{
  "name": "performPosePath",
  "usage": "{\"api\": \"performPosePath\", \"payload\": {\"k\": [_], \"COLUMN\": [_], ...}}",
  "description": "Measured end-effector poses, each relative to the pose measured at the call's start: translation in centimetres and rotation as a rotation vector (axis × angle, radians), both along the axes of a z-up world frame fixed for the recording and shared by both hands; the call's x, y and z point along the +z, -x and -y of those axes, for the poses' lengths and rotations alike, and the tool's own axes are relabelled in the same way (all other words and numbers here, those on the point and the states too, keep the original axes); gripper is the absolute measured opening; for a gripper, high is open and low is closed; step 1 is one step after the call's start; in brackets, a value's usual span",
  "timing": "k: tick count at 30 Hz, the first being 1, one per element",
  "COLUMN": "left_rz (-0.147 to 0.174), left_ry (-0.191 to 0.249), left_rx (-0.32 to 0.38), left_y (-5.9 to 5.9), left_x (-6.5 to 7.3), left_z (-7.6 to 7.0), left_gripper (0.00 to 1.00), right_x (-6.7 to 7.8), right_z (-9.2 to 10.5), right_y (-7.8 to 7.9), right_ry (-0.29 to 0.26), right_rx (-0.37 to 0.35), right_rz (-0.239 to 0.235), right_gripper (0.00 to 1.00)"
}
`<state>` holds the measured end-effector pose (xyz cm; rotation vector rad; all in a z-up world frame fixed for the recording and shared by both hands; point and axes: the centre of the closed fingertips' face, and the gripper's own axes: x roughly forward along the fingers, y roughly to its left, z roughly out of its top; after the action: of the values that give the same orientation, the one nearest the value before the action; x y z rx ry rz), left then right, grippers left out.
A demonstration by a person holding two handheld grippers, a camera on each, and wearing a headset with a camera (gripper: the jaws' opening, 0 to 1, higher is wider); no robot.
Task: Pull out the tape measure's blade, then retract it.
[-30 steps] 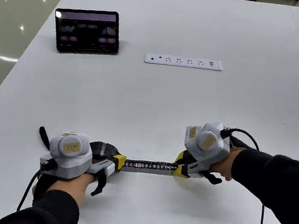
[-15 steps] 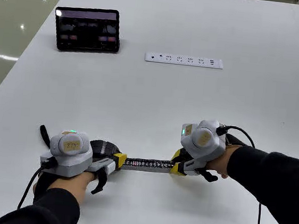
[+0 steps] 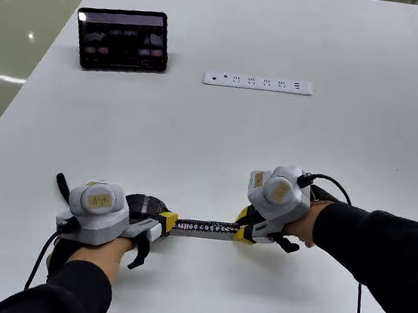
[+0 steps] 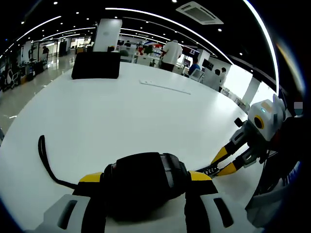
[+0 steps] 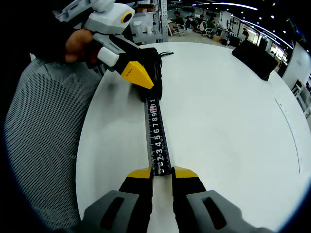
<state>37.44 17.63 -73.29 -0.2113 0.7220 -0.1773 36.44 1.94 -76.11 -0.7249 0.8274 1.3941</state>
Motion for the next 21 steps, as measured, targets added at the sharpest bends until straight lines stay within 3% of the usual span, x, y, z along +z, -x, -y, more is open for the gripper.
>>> {"api": "performPosePath", "payload": {"k": [21], "left_rz": [-0.002], "left_ry": [0.014], "left_rx": [0.004], "left_y": [0.1], "left_x": [0.0], "left_z": [-0.1], "left_gripper": [0.61], "right_x": [0.1], "right_z": [-1.5], "right_y": [0.3], "right_ry": [-0.019], "right_rx": [0.007], "right_rz": [-0.003], "right_gripper": [0.1]}}
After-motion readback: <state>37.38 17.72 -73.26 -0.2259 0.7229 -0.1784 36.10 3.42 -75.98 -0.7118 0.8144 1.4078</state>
